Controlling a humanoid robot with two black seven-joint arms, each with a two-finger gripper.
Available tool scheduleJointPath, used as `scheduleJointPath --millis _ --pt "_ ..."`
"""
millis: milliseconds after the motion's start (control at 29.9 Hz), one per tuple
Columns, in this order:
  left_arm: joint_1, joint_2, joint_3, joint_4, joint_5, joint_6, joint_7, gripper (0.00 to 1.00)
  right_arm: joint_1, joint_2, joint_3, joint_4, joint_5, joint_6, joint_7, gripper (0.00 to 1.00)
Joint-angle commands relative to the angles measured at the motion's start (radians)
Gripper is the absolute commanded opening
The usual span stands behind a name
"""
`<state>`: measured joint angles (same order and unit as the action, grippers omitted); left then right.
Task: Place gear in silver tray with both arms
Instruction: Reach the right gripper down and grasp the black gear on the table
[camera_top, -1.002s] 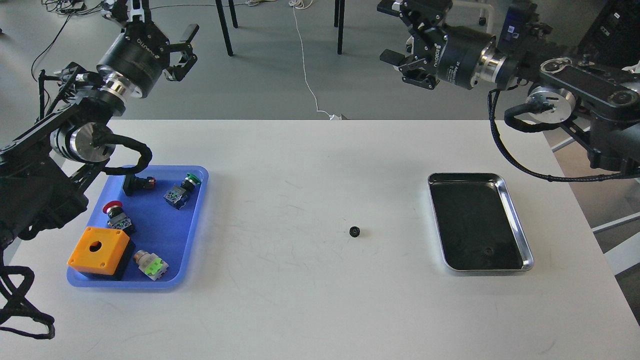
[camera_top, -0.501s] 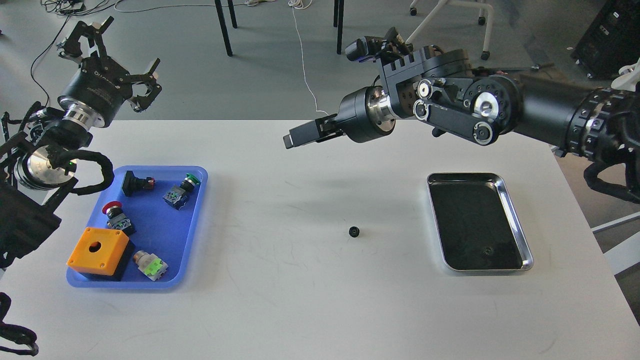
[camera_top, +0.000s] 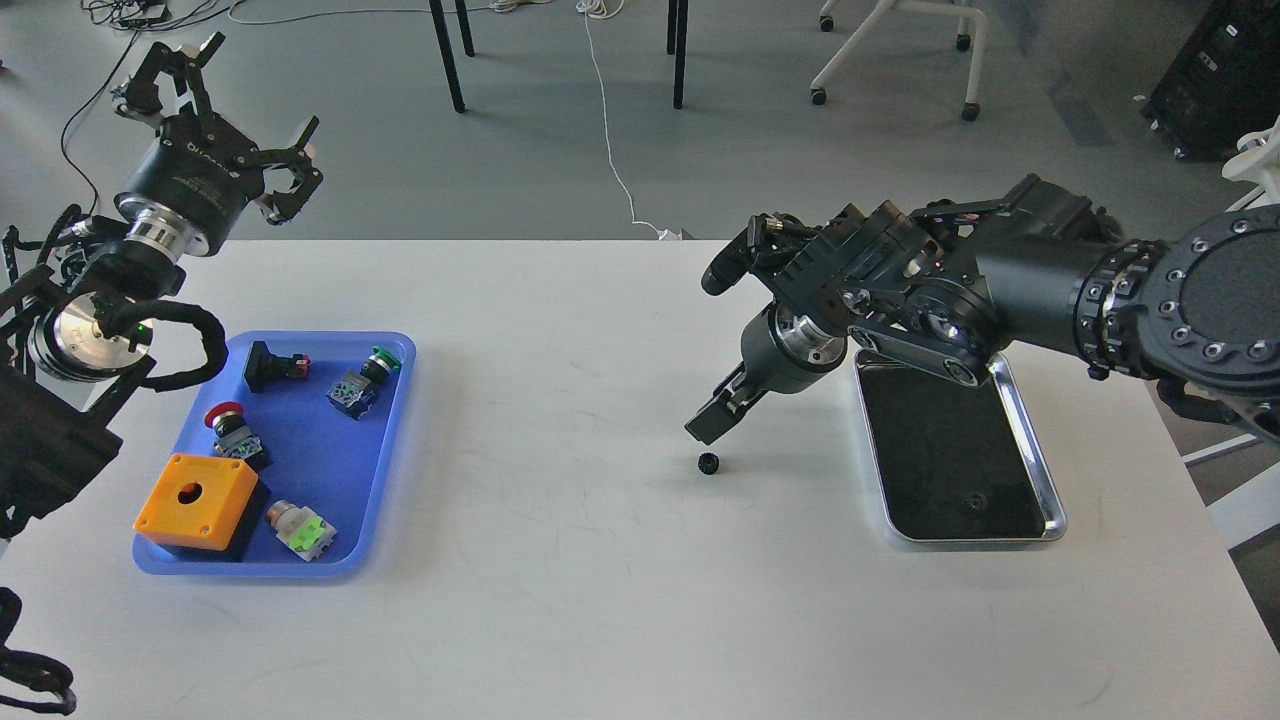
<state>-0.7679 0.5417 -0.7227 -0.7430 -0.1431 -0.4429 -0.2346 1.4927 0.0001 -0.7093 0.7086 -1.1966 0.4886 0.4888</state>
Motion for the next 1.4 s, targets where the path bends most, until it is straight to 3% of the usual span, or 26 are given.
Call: scheduleJointPath --millis 0,434,935,1370 --pt "0.007 0.0 0.0 -0.004 0.002 0.0 0.0 0.98 -0.016 0.0 0.002 0.005 0.005 0.0 0.0 0.92" --pt "0.009 0.0 0.002 -0.004 0.002 0.0 0.0 0.98 -0.101 0.0 0.001 0.006 0.008 -0.128 0.0 0.77" --pt "0.009 0.029 0.002 -0.004 0.002 0.0 0.0 0.98 -0.095 0.0 -0.002 0.022 0.006 -0.127 0.0 0.61" --pt "0.027 0.037 0.002 -0.006 0.003 -0.002 0.0 0.98 -0.111 0.0 -0.002 0.022 0.008 -0.13 0.0 0.52"
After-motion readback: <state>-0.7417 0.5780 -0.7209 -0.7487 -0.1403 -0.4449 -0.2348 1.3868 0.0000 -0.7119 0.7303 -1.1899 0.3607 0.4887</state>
